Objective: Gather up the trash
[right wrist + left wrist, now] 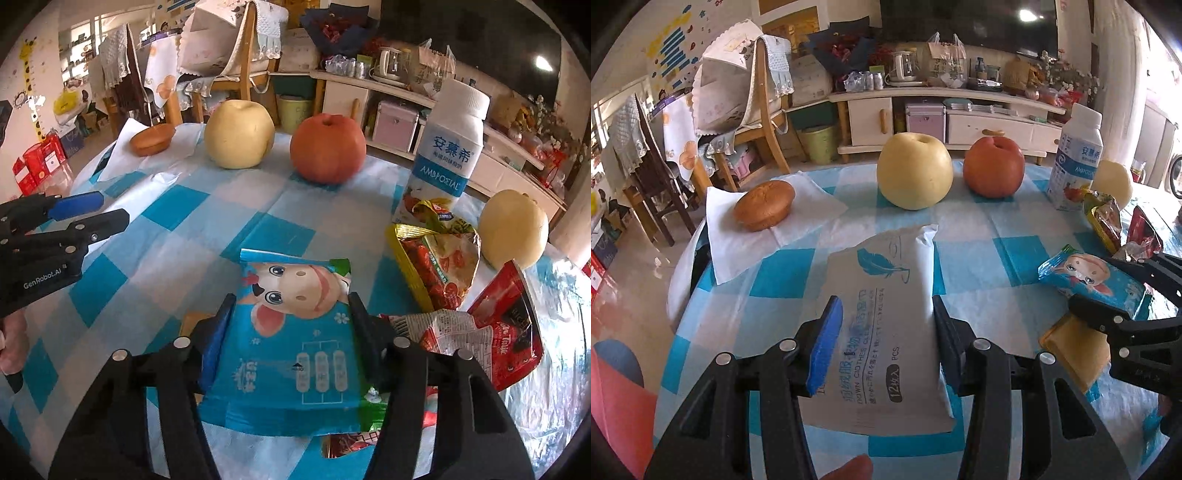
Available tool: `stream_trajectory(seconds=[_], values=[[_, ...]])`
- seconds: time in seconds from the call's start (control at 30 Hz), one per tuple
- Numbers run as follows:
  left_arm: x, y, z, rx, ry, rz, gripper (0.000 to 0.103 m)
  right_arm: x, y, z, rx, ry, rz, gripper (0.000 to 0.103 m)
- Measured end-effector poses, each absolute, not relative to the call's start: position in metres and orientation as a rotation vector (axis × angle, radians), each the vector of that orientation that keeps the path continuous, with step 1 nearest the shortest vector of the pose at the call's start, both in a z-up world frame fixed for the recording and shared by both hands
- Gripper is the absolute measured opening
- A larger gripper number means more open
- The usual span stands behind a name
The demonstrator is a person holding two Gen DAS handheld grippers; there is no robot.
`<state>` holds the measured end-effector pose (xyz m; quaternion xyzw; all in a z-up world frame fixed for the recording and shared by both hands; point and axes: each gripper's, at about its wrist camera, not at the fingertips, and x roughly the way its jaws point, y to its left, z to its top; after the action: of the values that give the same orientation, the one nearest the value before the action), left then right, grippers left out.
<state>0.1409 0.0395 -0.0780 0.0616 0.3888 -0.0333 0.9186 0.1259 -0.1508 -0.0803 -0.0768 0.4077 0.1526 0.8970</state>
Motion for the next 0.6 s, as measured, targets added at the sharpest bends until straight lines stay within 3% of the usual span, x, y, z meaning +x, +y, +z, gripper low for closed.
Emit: stream_trajectory(seconds=[0.13, 0.17, 0.23, 0.53, 0.6], values=[[0.139, 0.038, -0.076, 0.122, 0.799, -0.063, 0.049, 0.121, -0.152, -0.078, -0.159, 0.841, 0.313, 0.052], [0.138, 0.038, -0.074, 0.121, 0.795, -0.066, 0.046, 0.12, -0.152, -0.078, -0.159, 0.841, 0.313, 0.052], [0.134, 0.036, -0.07, 0.129, 0.784, -0.079, 0.027, 0.117, -0.153, -0.075, -0.159, 0.829, 0.313, 0.051], [0.121, 0.041, -0.061, 0.142, 0.767, -0.059, 0.027, 0.106, -0.155, -0.065, -0.154, 0.806, 0.307, 0.049], [0.124, 0.046, -0.064, 0.135, 0.782, -0.08, 0.033, 0.108, -0.153, -0.068, -0.158, 0.813, 0.309, 0.049]])
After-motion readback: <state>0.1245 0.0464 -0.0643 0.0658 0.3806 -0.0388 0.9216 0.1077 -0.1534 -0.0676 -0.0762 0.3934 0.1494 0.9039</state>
